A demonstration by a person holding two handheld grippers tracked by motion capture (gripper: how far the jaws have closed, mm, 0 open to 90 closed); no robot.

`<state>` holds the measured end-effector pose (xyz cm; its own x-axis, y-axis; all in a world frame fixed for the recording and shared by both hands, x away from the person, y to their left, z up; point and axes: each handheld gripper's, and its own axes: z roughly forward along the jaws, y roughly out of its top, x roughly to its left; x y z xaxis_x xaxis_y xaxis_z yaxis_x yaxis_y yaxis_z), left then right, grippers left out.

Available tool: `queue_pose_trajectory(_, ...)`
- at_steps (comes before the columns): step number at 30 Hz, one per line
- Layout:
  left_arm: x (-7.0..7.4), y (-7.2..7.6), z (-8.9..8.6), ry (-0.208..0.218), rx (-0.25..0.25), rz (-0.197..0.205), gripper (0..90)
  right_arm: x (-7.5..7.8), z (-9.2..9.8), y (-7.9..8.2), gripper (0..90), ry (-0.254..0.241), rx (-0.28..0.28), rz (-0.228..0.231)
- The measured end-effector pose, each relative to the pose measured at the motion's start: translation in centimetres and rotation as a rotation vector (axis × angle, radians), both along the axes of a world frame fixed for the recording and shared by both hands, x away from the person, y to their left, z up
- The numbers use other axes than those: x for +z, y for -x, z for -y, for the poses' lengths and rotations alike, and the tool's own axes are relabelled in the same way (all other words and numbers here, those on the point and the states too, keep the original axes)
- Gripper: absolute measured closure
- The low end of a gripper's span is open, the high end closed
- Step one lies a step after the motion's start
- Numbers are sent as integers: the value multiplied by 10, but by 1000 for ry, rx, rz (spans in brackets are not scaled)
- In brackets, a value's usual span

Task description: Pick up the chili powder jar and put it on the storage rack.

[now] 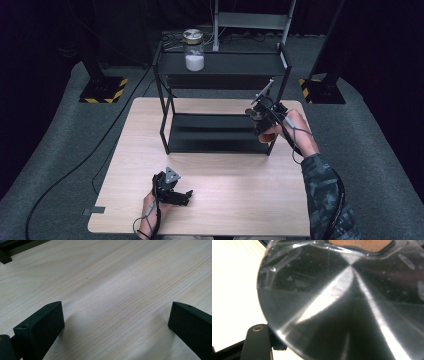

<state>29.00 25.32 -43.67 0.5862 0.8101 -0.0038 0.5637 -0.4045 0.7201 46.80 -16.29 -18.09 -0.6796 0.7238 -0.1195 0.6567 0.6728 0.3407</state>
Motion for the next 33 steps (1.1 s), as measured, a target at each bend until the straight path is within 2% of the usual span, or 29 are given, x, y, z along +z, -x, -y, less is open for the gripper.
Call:
queue_pose_trajectory(7,0,0,0,-1,-1,0,0,9,1,0,303,4,1,12)
queue_pose_trajectory(33,0,0,0,-1,-1,0,0,59,-4,3,303,14,-16,70)
